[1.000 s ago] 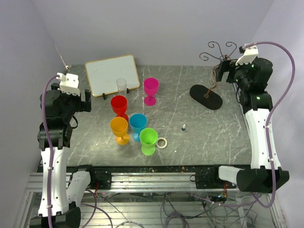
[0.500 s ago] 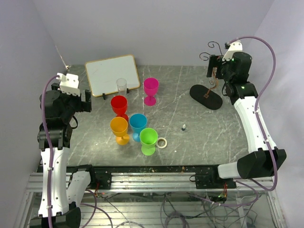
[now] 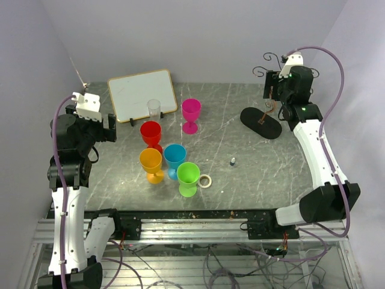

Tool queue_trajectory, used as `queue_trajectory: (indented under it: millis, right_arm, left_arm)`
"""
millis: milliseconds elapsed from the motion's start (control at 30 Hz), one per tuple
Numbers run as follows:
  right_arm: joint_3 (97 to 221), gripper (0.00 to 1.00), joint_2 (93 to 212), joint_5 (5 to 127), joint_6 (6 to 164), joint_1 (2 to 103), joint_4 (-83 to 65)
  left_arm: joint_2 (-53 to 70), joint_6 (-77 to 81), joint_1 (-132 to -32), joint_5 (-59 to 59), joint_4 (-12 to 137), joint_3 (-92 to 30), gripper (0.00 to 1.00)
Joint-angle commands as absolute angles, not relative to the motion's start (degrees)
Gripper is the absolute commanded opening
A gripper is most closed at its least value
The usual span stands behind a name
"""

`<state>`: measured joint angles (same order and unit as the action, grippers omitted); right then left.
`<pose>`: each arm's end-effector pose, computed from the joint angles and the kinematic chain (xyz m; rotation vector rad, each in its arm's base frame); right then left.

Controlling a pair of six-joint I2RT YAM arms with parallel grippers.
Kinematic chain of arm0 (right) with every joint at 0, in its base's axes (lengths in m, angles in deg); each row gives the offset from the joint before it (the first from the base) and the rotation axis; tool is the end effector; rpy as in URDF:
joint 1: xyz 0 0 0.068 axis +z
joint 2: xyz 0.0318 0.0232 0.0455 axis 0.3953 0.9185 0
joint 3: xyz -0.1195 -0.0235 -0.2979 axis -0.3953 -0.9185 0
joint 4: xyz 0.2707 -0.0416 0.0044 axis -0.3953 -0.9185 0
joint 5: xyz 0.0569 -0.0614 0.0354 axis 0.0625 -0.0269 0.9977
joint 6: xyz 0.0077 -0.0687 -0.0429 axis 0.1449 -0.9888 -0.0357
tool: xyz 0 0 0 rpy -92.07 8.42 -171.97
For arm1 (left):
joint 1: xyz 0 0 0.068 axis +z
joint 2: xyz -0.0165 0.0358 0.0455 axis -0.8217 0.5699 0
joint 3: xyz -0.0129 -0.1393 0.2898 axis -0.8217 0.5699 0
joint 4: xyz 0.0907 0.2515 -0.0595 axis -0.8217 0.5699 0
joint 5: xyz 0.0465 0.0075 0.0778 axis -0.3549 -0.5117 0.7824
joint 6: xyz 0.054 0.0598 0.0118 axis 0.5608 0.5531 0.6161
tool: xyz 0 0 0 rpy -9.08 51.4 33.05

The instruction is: Place the wine glass upside down on the wine glass rack

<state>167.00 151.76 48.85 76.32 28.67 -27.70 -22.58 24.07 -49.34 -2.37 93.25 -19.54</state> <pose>0.3595 0.0222 0.4570 -0.0036 1.8539 -0.1114 0.1682 0.0042 0.4321 0.2019 1.7758 0.0353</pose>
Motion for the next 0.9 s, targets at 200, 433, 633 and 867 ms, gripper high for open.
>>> queue_trajectory:
  millis: [200,433,633,867]
  right_arm:
    - [166.44,0.59,152.87,48.99,75.89,28.94,-25.11]
    - [167.56,0.4,153.62,49.49,75.88,29.04,-25.86]
    - [168.28,0.2,152.39,49.94,75.55,30.43,-27.59]
    - [169.26,0.0,150.5,48.76,74.84,34.04,-30.09]
  left_arm:
    - [-22.47,23.9,-48.6,-3.77,90.85,-18.74,0.99]
    - [-22.23,24.14,-48.61,-4.39,90.67,-18.4,0.99]
    - [-22.03,24.93,-48.66,-6.92,90.74,-16.82,0.99]
    - [-22.06,25.54,-48.6,-12.24,91.33,-15.01,0.99]
